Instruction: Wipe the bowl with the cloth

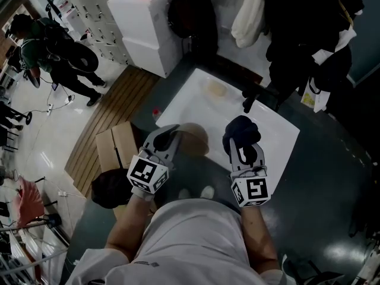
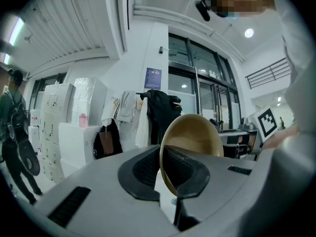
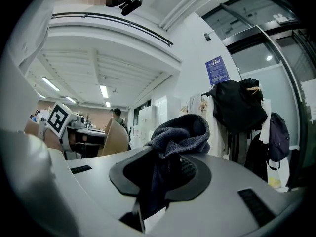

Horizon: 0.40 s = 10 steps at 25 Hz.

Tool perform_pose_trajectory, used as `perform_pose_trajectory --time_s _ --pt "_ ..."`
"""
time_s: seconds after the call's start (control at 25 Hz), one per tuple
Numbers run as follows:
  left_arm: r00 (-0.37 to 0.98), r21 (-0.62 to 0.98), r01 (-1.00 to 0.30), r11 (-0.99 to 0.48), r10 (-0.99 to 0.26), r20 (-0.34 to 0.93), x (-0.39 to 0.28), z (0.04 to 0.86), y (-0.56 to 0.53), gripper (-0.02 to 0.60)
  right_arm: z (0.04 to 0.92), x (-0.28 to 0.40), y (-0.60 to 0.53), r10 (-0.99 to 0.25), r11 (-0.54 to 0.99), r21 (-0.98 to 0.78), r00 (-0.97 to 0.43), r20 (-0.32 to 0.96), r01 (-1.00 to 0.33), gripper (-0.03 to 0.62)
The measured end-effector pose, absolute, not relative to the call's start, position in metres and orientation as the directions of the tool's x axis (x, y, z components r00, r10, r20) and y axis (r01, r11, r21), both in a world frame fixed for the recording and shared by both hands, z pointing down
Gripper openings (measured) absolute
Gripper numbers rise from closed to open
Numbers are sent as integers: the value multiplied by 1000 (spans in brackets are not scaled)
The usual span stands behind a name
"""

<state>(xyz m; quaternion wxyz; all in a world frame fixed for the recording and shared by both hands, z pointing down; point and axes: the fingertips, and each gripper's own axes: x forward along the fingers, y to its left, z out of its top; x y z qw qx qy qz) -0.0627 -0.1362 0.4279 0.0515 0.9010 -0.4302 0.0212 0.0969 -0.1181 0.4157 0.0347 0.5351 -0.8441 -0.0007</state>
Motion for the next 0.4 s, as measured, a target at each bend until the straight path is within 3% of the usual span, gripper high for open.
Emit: perform_pose_trajectory --time_s 0.4 --pt "638 73 -770 -634 -765 87 -64 430 -137 18 415 94 -121 -908 418 44 -415 56 -908 86"
